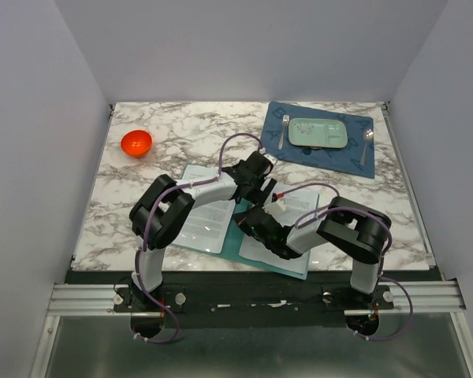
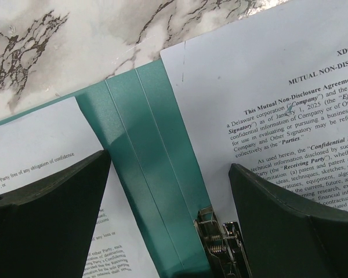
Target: Put the files into the folder
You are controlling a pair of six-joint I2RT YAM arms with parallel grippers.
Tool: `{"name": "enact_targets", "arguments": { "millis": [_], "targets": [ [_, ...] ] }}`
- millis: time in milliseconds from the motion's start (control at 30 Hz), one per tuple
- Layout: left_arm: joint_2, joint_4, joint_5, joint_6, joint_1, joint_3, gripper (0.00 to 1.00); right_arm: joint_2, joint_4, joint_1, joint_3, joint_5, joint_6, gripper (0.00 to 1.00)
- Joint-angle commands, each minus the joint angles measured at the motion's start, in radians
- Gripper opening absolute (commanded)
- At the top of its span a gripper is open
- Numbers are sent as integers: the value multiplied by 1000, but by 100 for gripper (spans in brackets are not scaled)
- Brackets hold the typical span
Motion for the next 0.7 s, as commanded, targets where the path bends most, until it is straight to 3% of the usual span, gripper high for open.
{"name": "enact_targets", "arguments": {
  "millis": [0, 433, 667],
  "targets": [
    [19, -80, -12, 34, 18, -53, 99, 129, -278, -6, -93, -74, 66, 1],
    [13, -75, 0, 40, 32, -62, 99, 70, -327, -6, -148, -57, 66, 1],
    [-7, -80, 9, 54, 38, -62, 99, 54, -240, -4, -116, -78, -9, 1]
  ]
}}
